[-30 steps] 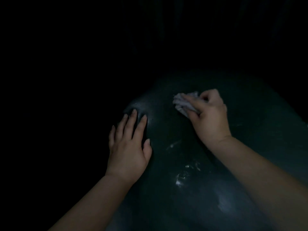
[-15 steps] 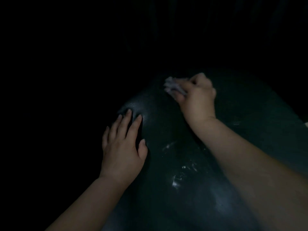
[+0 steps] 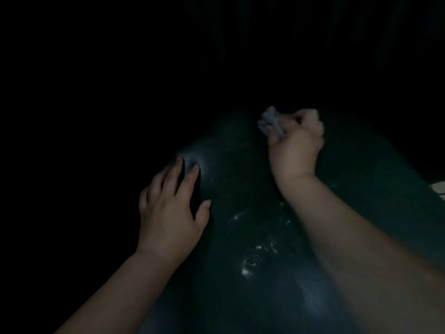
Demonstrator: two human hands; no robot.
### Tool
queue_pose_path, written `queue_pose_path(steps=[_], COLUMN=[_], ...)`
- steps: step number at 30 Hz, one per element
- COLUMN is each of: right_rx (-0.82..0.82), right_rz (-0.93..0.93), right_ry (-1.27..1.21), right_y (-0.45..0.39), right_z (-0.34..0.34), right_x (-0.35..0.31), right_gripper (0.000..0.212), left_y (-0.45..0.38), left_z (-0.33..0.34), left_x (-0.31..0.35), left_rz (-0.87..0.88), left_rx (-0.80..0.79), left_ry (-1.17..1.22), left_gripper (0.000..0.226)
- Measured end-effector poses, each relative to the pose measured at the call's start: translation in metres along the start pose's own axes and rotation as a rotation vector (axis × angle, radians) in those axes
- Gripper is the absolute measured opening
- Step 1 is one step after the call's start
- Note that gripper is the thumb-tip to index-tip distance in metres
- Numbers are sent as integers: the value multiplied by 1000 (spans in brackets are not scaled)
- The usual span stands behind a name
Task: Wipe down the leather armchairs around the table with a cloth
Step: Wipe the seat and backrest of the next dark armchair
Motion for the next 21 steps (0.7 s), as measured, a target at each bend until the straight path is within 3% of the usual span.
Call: queue_pose_path(steps=[2,5,7,10,15,21], right_rx=[-210,-435,-446,-456,-408,-288], right_rz=[-119,-342,-423,-507,-461,-388], right_ry=[-42,102,165,174,71,169], right_y=[24,46,40,32,27,21], right_z=[19,19,8,4,15,-2], right_x=[-14,-26,-25,-19,-22,-7], right_gripper=[31,64,64,39,28,20], left_y=[0,0,1,1,2,1], left_z=[0,-1,-2,-2,-1,0], left_x=[2,4,4,5,8,5], left_rz=[-10,-9,-6,-6,-24,-4], left_rx=[-6,-20,-19,-21,-27,-8], left_ry=[-7,-14,-17,-14,8,13], left_gripper=[66,66,67,67,67,67])
Point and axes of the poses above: each hand's wrist, its own y-axis away from the middle knuckle, its own z-axis out of the palm, x = y × z, the point moved 1 cm from there along -y, towards the middle knuckle, and after that the axes turned 13 degrees about -y, right-handed, at the moved point
